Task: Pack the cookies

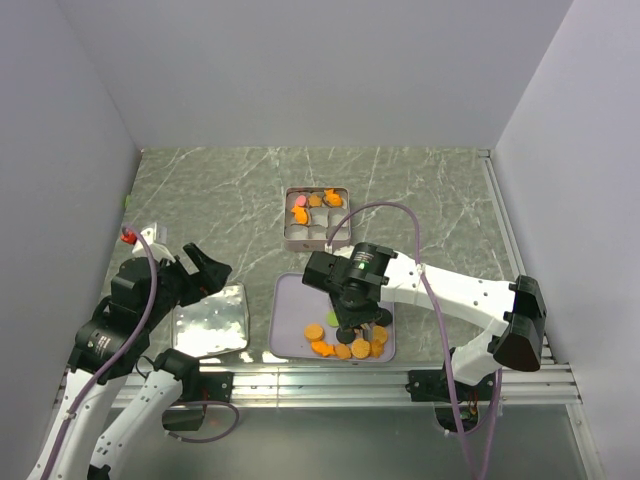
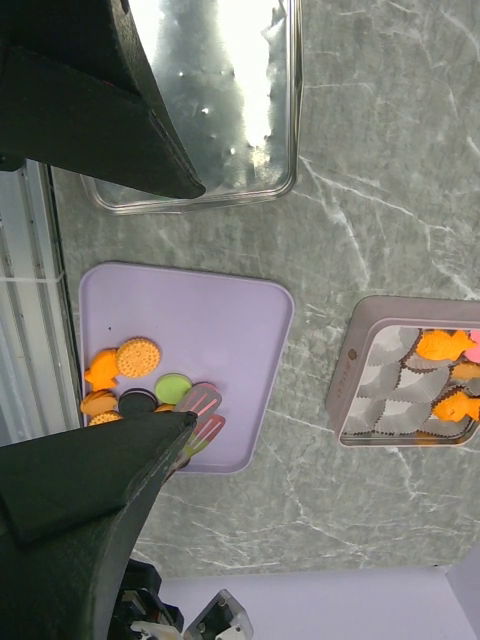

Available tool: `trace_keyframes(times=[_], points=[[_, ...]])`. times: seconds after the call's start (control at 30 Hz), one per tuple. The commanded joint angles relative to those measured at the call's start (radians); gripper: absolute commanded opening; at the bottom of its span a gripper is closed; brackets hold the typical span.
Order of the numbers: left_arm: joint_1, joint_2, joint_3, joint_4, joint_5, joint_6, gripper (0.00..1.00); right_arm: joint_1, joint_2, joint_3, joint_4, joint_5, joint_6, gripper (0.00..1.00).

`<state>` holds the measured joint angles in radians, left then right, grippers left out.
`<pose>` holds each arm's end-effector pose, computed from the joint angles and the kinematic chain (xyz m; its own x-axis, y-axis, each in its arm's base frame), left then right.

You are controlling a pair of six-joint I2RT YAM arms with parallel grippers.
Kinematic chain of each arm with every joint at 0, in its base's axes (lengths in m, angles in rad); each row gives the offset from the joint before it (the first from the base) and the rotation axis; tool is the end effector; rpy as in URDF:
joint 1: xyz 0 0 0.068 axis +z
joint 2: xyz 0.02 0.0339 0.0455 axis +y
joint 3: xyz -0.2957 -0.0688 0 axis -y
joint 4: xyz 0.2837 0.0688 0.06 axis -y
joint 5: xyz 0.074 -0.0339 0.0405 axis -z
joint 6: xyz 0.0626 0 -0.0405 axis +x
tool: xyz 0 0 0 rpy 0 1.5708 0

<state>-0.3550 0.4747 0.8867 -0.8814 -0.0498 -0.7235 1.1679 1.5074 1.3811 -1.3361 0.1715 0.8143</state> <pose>0.1086 -0.0369 0.3555 -0.5202 -0.5123 -0.6833 -0.0518 0.8175 -0.5735 0.1294 0.2763 0.2975 -0.9215 -0.3344 -0.1976 -0.3337 0.9419 -0.0378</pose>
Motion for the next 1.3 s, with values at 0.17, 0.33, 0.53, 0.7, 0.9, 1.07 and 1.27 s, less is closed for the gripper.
trace_keyframes(times=[0.17,0.33,0.53,0.7,0.9,1.07,1.27], points=[[-0.002,0.013,0.020,0.018,-0.007,-0.011,0.93,0.009,0.000,0.044,-0.034,0.040,0.002,0.42],[-0.002,0.024,0.032,0.019,-0.016,-0.007,0.93,-0.002,0.053,0.214,-0.069,0.098,-0.015,0.42],[-0.002,0.035,0.047,0.015,-0.022,-0.004,0.93,-0.048,0.158,0.478,-0.101,0.163,-0.073,0.42],[-0.002,0.044,0.060,0.010,-0.042,0.001,0.93,-0.168,0.273,0.643,-0.086,0.149,-0.150,0.41],[-0.002,0.048,0.081,-0.008,-0.058,0.009,0.94,-0.289,0.395,0.795,-0.052,0.102,-0.223,0.40],[-0.002,0.051,0.098,-0.025,-0.079,0.021,0.94,-0.358,0.444,0.800,-0.008,0.062,-0.262,0.40],[-0.001,0.064,0.110,-0.024,-0.108,0.042,0.95,-0.409,0.488,0.805,0.031,0.027,-0.296,0.40]])
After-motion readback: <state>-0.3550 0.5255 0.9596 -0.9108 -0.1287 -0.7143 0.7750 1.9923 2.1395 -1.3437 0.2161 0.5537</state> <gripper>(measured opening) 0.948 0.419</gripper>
